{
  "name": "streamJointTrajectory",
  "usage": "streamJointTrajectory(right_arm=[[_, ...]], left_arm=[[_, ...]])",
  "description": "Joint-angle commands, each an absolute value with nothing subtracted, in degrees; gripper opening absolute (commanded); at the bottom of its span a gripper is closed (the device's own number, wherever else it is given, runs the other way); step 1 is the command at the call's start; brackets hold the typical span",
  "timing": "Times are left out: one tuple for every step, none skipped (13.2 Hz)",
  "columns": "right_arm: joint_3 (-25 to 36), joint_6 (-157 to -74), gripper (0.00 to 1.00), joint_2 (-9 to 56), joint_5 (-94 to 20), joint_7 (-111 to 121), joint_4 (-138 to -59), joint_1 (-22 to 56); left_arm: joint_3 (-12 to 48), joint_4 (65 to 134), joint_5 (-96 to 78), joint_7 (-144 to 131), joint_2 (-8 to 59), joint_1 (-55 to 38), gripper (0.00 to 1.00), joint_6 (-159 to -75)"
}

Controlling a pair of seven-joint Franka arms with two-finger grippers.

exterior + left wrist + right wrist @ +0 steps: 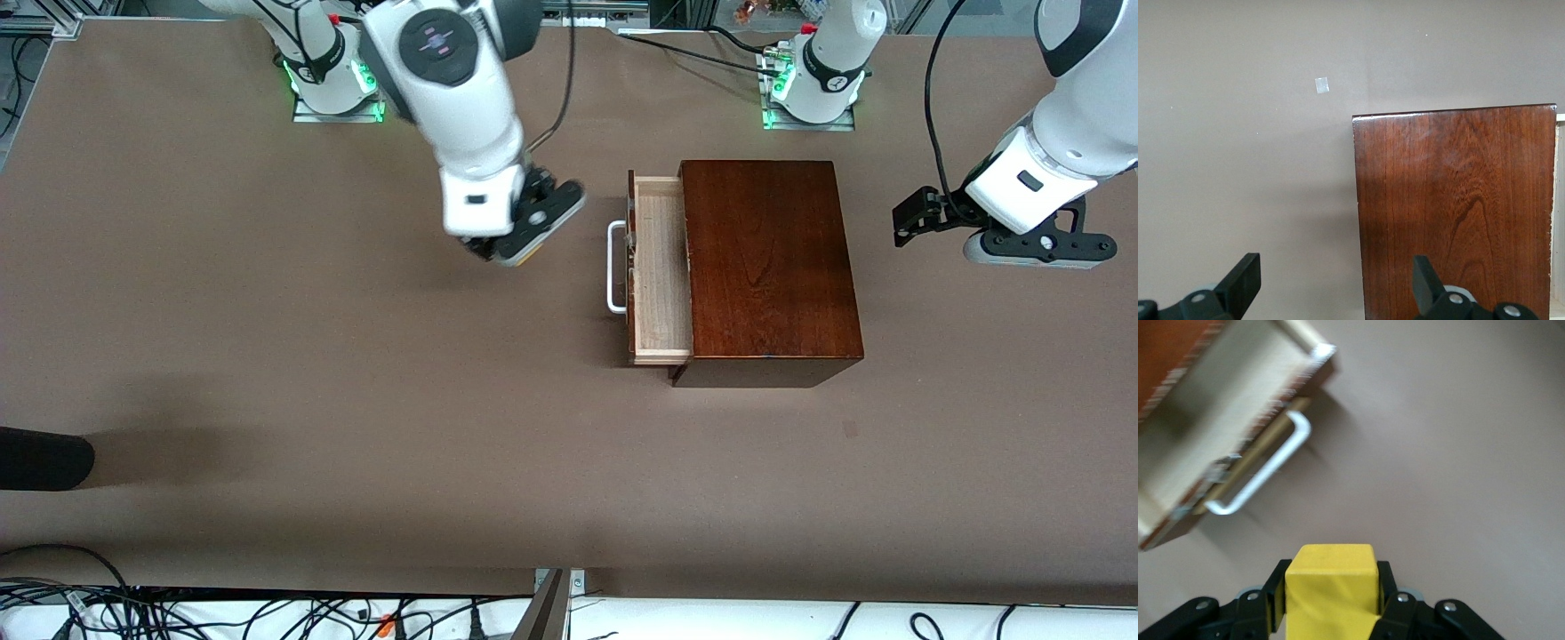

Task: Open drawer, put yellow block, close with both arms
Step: 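Carry the yellow cube with the right gripper over the open drawer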

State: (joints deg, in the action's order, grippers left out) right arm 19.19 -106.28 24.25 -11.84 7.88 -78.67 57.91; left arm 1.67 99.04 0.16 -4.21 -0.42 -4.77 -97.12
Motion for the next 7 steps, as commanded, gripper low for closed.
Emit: streamJointTrajectory(right_arm=[[11.4,-106.1,0.00,29.5,-7.4,8.4,-71.9,56.9],[9.3,-106.8,0.01,31.6,-3.8,8.6,-69.5,57.0],[8.0,-106.8,0.03,34.3,-2.0,8.6,-66.9,57.2],[7.3,-106.9,0.03,37.1,-1.0,8.7,-64.0,57.6],[6.5,-107.0,0.03,39.5,0.5,8.8,-61.3,57.9],[5.6,-107.1,0.03,41.0,2.1,9.1,-59.4,58.1],[4.8,-108.2,0.03,41.7,3.3,9.3,-59.0,58.3]], left_arm=[[1.9,99.2,1.6,-4.8,-1.4,-4.7,1.00,-96.5],[1.9,99.2,1.6,-4.8,-1.4,-4.7,1.00,-96.5],[1.9,99.2,1.6,-4.8,-1.4,-4.7,1.00,-96.5],[1.9,99.2,1.6,-4.8,-1.4,-4.7,1.00,-96.5],[1.9,99.2,1.6,-4.8,-1.4,-4.7,1.00,-96.5],[2.0,99.2,1.6,-4.8,-1.4,-4.7,1.00,-96.5],[1.9,99.2,1.6,-4.8,-1.4,-4.7,1.00,-96.5]])
